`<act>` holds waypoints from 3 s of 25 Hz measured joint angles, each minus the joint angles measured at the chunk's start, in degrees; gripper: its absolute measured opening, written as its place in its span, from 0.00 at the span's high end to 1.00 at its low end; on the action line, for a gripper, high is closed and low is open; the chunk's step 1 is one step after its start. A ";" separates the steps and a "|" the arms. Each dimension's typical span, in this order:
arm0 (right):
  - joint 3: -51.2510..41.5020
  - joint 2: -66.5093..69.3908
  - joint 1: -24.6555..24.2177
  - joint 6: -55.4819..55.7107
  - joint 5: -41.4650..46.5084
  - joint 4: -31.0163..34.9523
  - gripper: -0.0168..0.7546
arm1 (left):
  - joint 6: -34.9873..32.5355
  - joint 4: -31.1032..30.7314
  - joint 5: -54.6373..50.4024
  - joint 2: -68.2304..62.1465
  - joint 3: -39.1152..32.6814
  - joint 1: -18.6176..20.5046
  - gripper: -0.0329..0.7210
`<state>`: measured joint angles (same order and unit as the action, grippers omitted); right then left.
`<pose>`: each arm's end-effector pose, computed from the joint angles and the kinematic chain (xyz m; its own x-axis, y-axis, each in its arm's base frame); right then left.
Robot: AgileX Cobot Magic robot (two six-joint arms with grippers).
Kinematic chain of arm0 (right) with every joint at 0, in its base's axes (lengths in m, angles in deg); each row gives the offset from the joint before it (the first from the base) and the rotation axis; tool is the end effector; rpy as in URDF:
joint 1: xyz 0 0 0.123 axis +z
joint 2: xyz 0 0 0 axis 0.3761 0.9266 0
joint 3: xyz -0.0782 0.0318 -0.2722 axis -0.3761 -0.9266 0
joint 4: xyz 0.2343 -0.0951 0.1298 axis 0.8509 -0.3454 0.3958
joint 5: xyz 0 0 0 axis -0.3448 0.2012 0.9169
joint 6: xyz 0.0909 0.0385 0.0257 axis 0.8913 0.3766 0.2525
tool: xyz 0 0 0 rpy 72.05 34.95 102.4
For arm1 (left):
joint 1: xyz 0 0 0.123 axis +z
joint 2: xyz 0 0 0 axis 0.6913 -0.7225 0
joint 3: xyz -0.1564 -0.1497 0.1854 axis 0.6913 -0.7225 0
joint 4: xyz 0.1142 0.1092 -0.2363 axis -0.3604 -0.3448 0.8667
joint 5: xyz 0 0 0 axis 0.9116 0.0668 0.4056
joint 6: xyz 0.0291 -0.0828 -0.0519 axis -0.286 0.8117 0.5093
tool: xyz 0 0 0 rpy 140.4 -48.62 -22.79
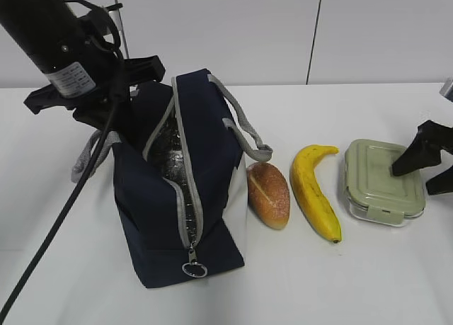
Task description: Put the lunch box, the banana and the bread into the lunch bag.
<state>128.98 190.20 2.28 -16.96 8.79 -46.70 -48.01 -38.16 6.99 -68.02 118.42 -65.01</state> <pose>0.3735 -0.0795 0.1297 -0.9540 0.2274 -0.1955 0.1085 0.8694 0.4820 0.3600 -0.1685 0.2685 -0.9825 0.1012 -0.1561 0.1455 0.9410 -0.3056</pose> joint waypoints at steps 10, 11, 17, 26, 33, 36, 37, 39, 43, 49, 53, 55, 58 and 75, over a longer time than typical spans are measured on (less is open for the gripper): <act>0.14 4.76 -2.88 -7.75 3.84 9.10 0.20 | 0.00 -0.23 -0.07 0.00 0.00 0.00 0.96; 0.14 5.21 -2.94 -8.32 4.37 9.93 0.20 | 0.00 -0.23 -0.07 0.00 0.00 0.00 0.96; 0.17 5.93 -2.94 -11.08 4.79 12.04 0.21 | 0.00 -0.42 -0.11 0.00 0.00 0.00 0.96; 0.45 7.55 -3.03 -13.02 6.15 15.09 0.21 | 0.00 -0.71 -0.12 0.00 0.00 0.00 0.96; 0.45 7.68 -3.03 -13.02 7.94 16.64 0.37 | 0.00 -0.77 -0.18 0.00 0.00 0.00 0.96; 0.55 7.68 -3.03 -13.66 8.96 17.32 0.47 | 0.00 -0.81 -0.24 0.00 0.00 0.00 0.96; 0.55 7.68 -3.03 -13.80 9.23 17.53 0.48 | 0.00 -0.81 -0.25 0.00 0.00 0.00 0.96; 0.55 7.72 -3.03 -14.35 9.51 18.09 0.48 | 0.00 -0.81 -0.25 0.00 0.00 0.00 0.96; 0.55 7.96 -3.03 -15.64 10.01 20.09 0.48 | 0.00 -0.81 -0.30 0.00 0.00 0.00 0.96; 0.55 7.96 -3.03 -18.18 12.60 31.26 0.48 | 0.00 -0.83 -0.41 0.00 0.00 0.00 0.96; 0.55 7.85 -3.03 -20.92 12.60 38.46 0.48 | 0.00 -0.83 -0.30 0.00 0.00 0.00 0.96; 0.55 7.20 -2.57 -21.23 12.36 39.09 0.48 | 0.00 -0.83 -0.08 0.00 0.00 0.00 0.96; 0.32 4.46 -0.26 -21.23 11.90 41.14 0.48 | 0.00 -0.31 0.52 0.00 0.00 0.00 0.96; 14.82 -6.03 19.54 -3.34 15.08 34.44 0.48 | -2.32 1.38 3.09 0.00 0.00 0.00 0.96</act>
<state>143.80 184.17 21.82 -20.29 23.87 -12.26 -50.33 -36.78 10.08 -68.02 118.42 -65.01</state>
